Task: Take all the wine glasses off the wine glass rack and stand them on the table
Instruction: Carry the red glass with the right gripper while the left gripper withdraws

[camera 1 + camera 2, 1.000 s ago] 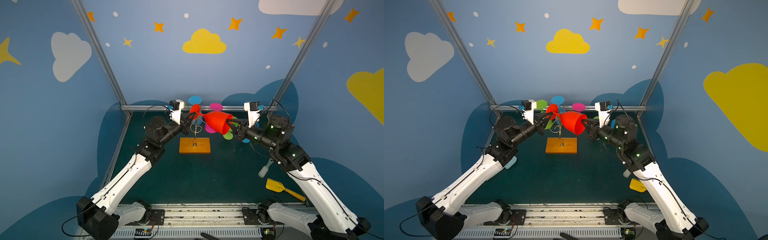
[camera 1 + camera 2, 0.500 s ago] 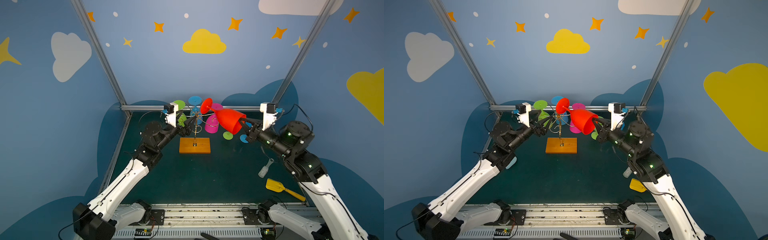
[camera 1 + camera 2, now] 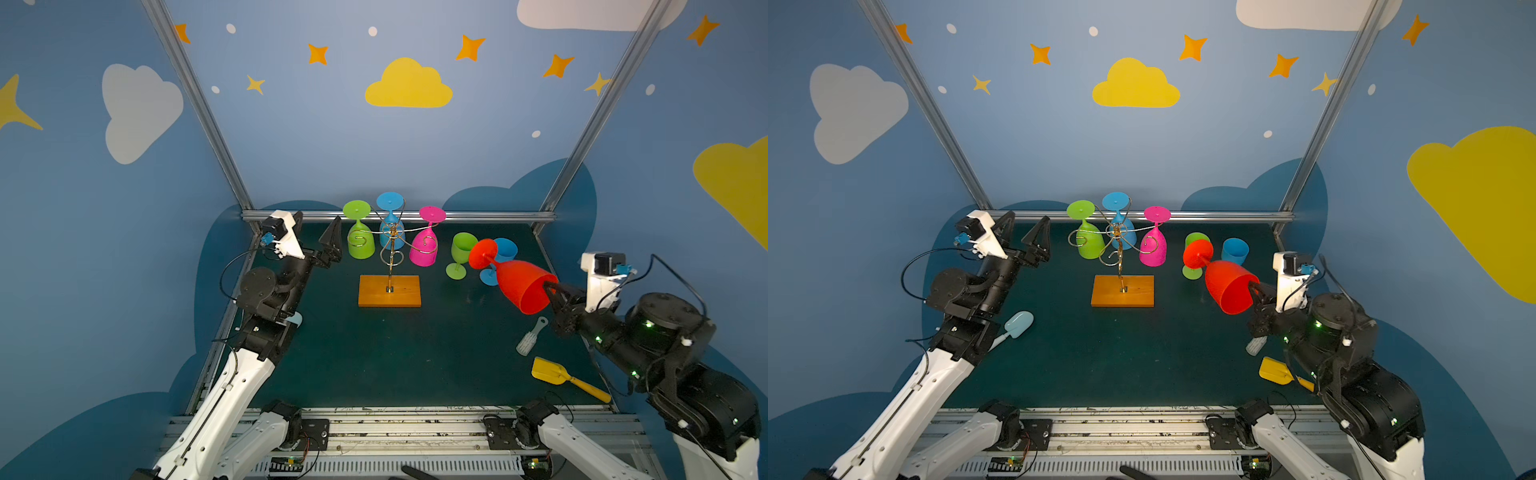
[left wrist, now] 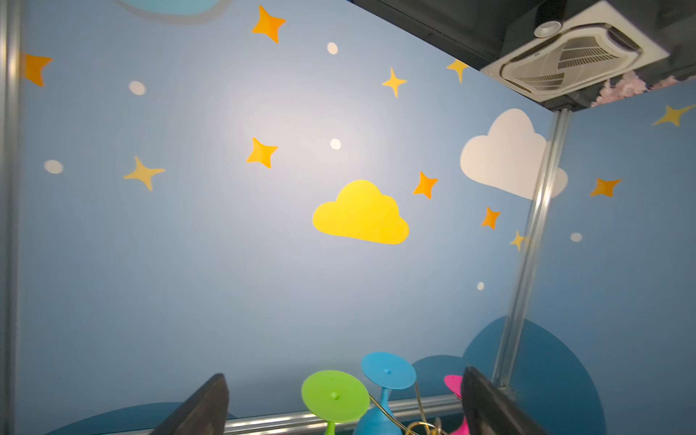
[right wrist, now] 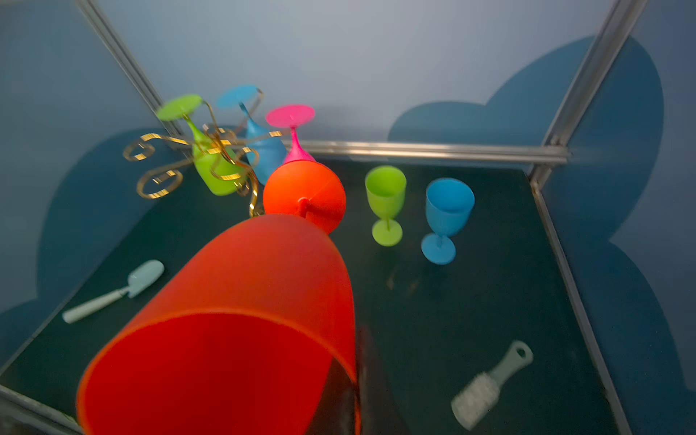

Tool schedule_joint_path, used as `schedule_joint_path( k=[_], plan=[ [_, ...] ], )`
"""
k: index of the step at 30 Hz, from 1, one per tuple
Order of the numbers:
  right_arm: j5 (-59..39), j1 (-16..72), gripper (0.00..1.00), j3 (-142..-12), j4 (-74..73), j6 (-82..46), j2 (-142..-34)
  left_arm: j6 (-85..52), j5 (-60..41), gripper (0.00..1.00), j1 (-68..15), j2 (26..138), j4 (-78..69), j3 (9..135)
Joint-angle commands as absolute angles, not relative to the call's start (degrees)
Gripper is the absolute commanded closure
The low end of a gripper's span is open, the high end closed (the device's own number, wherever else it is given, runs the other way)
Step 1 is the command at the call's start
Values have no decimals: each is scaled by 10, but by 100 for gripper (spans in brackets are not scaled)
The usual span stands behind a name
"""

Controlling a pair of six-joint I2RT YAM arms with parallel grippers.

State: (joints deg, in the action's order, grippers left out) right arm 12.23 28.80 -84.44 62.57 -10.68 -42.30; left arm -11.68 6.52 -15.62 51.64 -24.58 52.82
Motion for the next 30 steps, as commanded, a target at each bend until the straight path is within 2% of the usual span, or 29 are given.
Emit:
schedule_joint_path(
  k=[1, 7, 17, 21, 30],
  plan=[
    [179, 285, 100, -816, 716, -98, -453, -146, 86, 4, -135, 513, -266, 519],
    [169, 233, 100, -778, 724, -78, -532, -153, 79, 3, -117, 497, -257, 501],
    [89, 37, 100, -722, 639, -41, -615, -140, 76, 3, -107, 480, -241, 484],
    [142, 10, 100, -747, 625, -45, -669, -141, 83, 3, -104, 474, -236, 474],
    [132, -65, 100, -772, 554, -58, -758, -178, 70, 3, -74, 472, -231, 465]
  ],
)
